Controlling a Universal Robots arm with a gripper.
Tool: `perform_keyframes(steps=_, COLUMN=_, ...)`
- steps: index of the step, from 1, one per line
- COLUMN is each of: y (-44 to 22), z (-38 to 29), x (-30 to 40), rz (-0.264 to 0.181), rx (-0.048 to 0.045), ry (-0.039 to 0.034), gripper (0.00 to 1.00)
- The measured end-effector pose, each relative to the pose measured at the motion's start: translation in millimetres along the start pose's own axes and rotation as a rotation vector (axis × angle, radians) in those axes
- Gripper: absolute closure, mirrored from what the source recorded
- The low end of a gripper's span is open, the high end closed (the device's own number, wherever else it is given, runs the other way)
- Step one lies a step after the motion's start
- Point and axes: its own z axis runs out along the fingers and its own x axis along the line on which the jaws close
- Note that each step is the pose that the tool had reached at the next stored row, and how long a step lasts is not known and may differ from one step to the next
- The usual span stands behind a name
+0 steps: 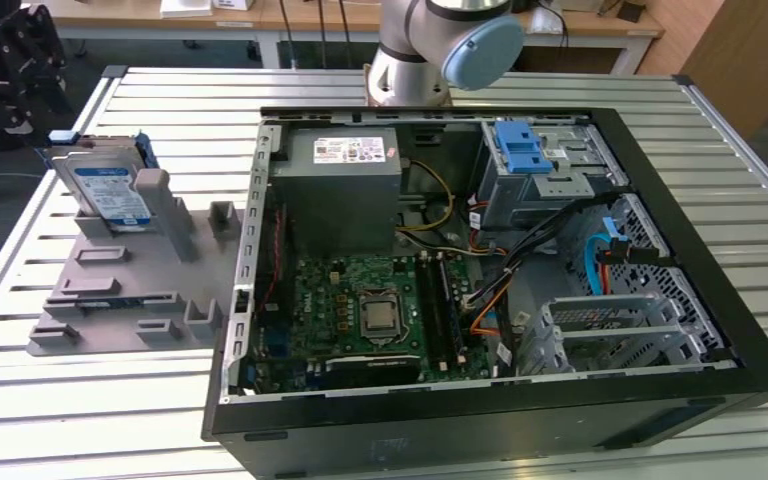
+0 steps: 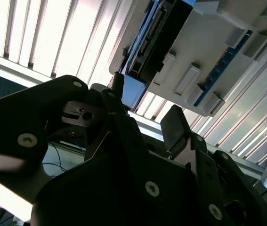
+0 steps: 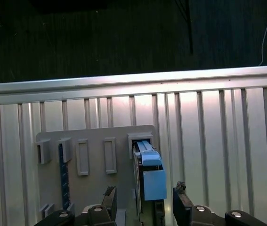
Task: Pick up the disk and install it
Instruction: 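Pick up the disk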
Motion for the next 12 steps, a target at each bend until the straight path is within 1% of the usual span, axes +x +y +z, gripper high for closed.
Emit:
perform_keyframes(steps=6, y=0.5, z=2.5, x=-1.1, rz=0.000, rx=0.0003, ry=-0.0001, gripper=0.41)
perform_keyframes(steps=10, y=2.1, z=6.2, x=-3.7, rz=0.000, rx=0.0002, ry=-0.0001, gripper=0.41)
perform_keyframes(steps=12, y=2.9, z=9.1, x=-4.2, rz=0.000, rx=0.0004, ry=0.0005, gripper=0.41)
